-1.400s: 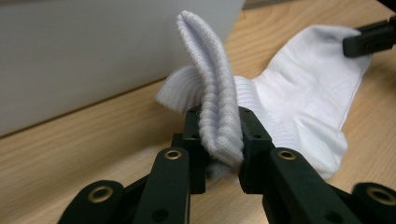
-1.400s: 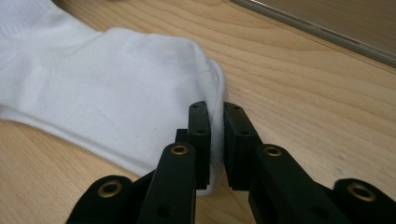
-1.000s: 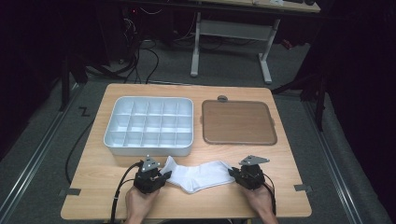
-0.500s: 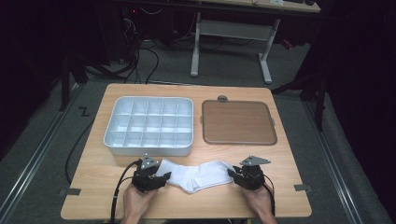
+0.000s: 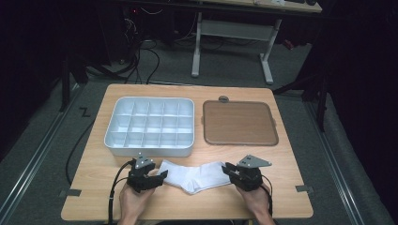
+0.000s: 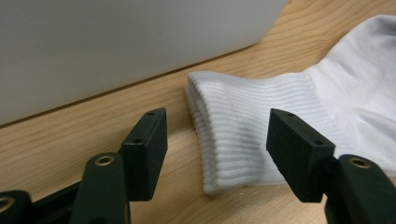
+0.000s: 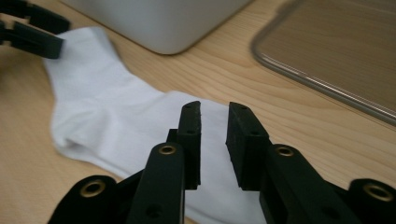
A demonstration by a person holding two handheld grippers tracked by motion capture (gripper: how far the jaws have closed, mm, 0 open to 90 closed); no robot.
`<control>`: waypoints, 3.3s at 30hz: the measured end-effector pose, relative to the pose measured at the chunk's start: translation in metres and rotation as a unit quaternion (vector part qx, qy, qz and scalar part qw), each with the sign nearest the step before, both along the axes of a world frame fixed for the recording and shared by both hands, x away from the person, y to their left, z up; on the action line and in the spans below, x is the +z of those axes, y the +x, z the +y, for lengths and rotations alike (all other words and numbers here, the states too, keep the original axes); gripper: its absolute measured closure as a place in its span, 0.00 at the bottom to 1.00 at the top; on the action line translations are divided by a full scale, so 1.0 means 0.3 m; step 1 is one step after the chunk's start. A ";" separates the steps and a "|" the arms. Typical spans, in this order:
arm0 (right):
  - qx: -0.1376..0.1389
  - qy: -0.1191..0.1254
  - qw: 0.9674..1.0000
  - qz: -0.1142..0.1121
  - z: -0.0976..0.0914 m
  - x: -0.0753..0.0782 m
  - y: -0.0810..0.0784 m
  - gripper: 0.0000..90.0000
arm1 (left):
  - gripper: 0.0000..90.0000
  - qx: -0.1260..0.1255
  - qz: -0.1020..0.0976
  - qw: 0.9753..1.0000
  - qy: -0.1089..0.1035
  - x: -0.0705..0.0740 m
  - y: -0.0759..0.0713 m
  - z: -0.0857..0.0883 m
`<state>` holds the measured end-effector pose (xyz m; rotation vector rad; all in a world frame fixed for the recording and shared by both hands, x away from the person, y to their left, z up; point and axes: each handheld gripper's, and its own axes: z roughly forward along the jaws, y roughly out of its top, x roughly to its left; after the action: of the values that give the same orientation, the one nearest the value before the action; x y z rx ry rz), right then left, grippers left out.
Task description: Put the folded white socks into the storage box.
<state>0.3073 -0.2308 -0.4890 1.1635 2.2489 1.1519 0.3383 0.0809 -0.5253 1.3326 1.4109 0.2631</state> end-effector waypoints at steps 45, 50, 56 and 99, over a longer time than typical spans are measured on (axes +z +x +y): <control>0.137 -0.063 0.986 0.070 0.265 -0.112 0.040 0.90 | 0.88 -0.035 0.002 0.999 -0.033 0.070 -0.013 -0.002; 0.135 -0.059 0.987 0.067 0.268 -0.115 0.041 0.90 | 0.88 -0.040 -0.001 0.998 -0.038 0.101 -0.020 -0.005; 0.138 -0.057 0.987 0.060 0.284 -0.119 0.041 0.90 | 0.88 -0.046 -0.025 0.996 -0.073 0.138 -0.036 0.001; 0.170 -0.049 0.983 0.042 0.502 -0.132 0.031 0.86 | 0.88 -0.080 -0.034 0.992 -0.096 0.197 -0.068 -0.034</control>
<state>0.3165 -0.0801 -0.5286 0.8228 2.6101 1.1113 0.3178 0.0708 -0.4662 1.2588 1.2327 0.0630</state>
